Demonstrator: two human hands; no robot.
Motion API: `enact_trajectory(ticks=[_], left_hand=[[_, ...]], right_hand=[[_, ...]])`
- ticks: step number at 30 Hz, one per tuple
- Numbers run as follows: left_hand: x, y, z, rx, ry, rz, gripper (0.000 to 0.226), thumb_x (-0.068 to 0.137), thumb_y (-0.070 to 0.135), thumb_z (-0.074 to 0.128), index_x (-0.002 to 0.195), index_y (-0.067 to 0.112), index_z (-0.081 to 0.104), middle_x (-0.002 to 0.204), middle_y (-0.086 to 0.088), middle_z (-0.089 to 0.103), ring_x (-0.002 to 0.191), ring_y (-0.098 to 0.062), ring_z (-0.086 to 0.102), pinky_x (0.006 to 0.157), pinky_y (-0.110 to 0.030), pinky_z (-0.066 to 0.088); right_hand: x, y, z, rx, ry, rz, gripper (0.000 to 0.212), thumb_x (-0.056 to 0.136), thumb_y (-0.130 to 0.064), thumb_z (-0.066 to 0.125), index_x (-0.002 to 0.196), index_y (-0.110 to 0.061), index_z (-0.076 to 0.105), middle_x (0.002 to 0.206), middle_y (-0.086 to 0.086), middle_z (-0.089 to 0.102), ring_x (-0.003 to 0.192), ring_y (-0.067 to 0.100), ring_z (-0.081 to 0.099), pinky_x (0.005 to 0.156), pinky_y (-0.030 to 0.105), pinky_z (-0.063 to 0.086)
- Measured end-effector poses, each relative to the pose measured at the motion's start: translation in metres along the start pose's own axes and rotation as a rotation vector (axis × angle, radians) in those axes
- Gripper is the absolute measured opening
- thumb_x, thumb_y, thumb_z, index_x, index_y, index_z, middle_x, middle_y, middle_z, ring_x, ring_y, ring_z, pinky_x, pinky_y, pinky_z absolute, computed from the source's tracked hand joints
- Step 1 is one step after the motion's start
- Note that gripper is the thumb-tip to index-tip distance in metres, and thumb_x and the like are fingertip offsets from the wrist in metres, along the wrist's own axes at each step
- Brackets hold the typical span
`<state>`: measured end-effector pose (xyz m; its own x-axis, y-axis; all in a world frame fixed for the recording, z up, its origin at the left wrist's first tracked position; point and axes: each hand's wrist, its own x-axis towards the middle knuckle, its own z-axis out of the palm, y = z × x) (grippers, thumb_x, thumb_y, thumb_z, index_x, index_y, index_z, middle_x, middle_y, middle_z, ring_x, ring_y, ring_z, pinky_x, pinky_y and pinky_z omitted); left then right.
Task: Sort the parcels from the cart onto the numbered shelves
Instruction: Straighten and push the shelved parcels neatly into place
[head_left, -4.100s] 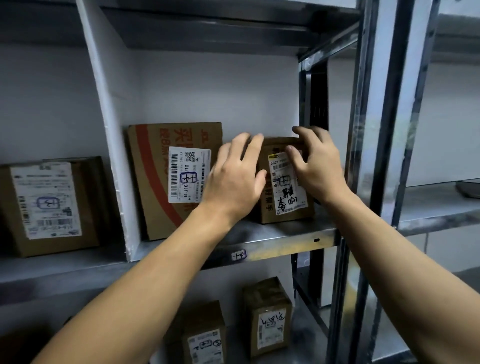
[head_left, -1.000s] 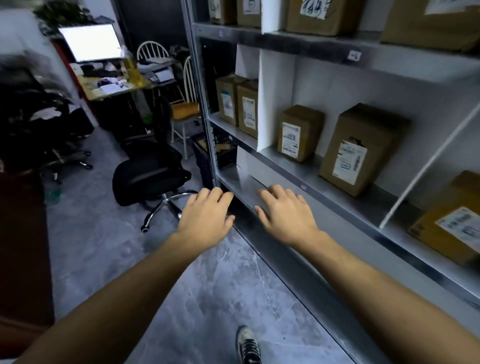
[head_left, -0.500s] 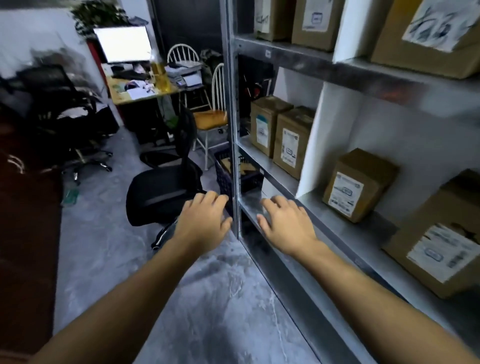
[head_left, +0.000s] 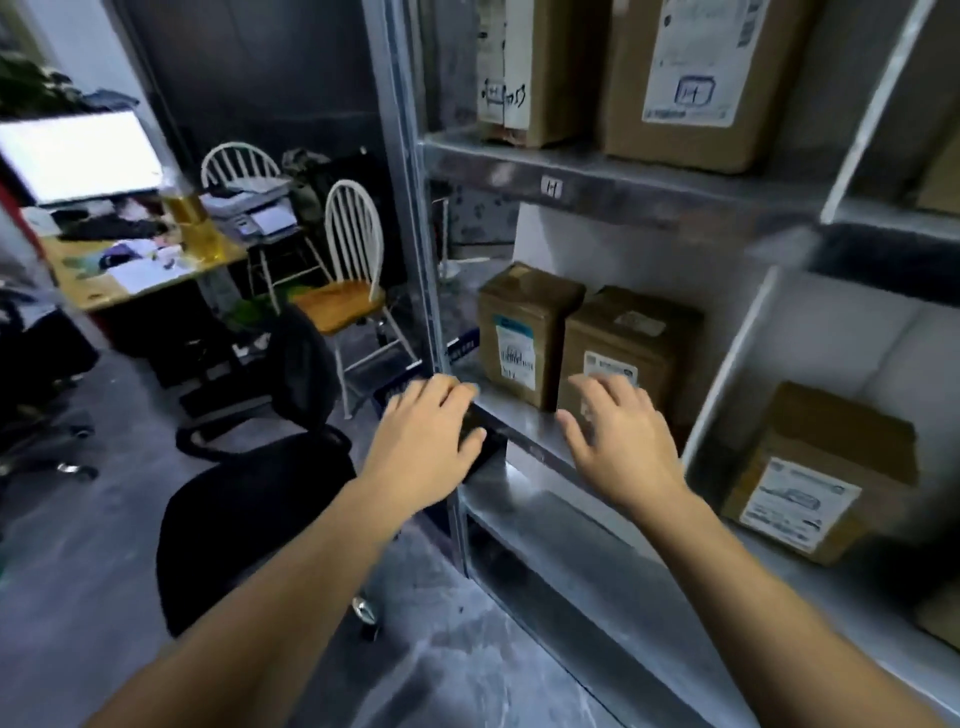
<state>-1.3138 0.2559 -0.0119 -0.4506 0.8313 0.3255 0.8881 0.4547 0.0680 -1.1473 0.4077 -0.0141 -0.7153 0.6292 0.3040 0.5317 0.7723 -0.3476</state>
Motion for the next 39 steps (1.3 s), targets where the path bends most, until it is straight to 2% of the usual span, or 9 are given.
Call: enact_trajectory(ticks=[3,9,14,17,21,26,31,39], left_hand=[[0.049,-0.015,0.01,-0.03,-0.002,0.111,0.05,0.094,0.047,0.049,0.138,0.024,0.043,0.134,0.002,0.045,0.123,-0.024,0.041,0.099,-0.04,0.036],[0.12,0.003,0.038,-0.146,-0.019,0.299,0.048,0.094,0.045,0.049,0.137,0.024,0.045,0.133,0.002,0.048,0.124,-0.023,0.042,0.102,-0.04,0.035],[0.164,0.024,0.051,-0.175,0.051,0.369,0.047,0.092,0.043,0.053,0.134,0.022,0.05,0.126,-0.004,0.053,0.117,-0.027,0.046,0.099,-0.042,0.035],[0.188,0.028,0.059,-0.168,0.063,0.381,0.049,0.089,0.044,0.054,0.134,0.024,0.05,0.125,-0.007,0.055,0.115,-0.032,0.047,0.101,-0.045,0.034],[0.211,0.028,0.066,-0.116,0.004,0.451,0.056,0.088,0.048,0.053,0.14,0.029,0.045,0.132,-0.007,0.054,0.12,-0.034,0.045,0.106,-0.049,0.03],[0.229,0.021,0.079,-0.157,-0.066,0.511,0.059,0.091,0.054,0.047,0.146,0.038,0.033,0.144,-0.001,0.046,0.13,-0.033,0.036,0.108,-0.048,0.026],[0.237,0.022,0.082,-0.254,-0.049,0.602,0.05,0.094,0.047,0.048,0.141,0.031,0.046,0.136,-0.002,0.055,0.129,-0.032,0.04,0.107,-0.049,0.03],[0.234,0.036,0.085,-0.383,0.021,0.676,0.042,0.093,0.042,0.054,0.132,0.026,0.056,0.125,-0.002,0.063,0.126,-0.029,0.043,0.107,-0.052,0.028]], right_hand=[[0.025,0.003,0.001,-0.04,0.063,0.117,0.049,0.097,-0.047,0.052,0.14,-0.025,0.049,0.142,0.008,0.047,0.127,0.033,0.046,0.1,0.051,0.046],[0.057,0.021,0.006,-0.062,0.111,0.332,0.05,0.096,-0.044,0.055,0.143,-0.03,0.044,0.152,0.006,0.035,0.132,0.042,0.041,0.098,0.057,0.045],[0.077,0.039,0.015,-0.014,0.155,0.466,0.05,0.098,-0.043,0.054,0.144,-0.03,0.039,0.15,0.015,0.032,0.132,0.047,0.04,0.109,0.059,0.039],[0.086,0.051,0.02,0.014,0.158,0.526,0.05,0.097,-0.042,0.055,0.143,-0.035,0.036,0.153,0.013,0.027,0.136,0.044,0.033,0.111,0.055,0.036],[0.099,0.06,0.025,0.077,0.118,0.578,0.048,0.1,-0.042,0.052,0.145,-0.043,0.037,0.159,0.004,0.021,0.139,0.036,0.034,0.111,0.045,0.035],[0.101,0.065,0.027,0.117,0.197,0.651,0.044,0.101,-0.038,0.052,0.145,-0.036,0.047,0.16,0.006,0.025,0.14,0.036,0.036,0.114,0.039,0.033],[0.091,0.056,0.031,0.05,0.293,0.669,0.041,0.099,-0.034,0.058,0.141,-0.033,0.055,0.156,0.01,0.036,0.135,0.035,0.042,0.11,0.035,0.034],[0.076,0.047,0.031,-0.033,0.438,0.705,0.039,0.095,-0.019,0.066,0.134,-0.015,0.062,0.129,0.023,0.053,0.114,0.04,0.055,0.101,0.038,0.045]])
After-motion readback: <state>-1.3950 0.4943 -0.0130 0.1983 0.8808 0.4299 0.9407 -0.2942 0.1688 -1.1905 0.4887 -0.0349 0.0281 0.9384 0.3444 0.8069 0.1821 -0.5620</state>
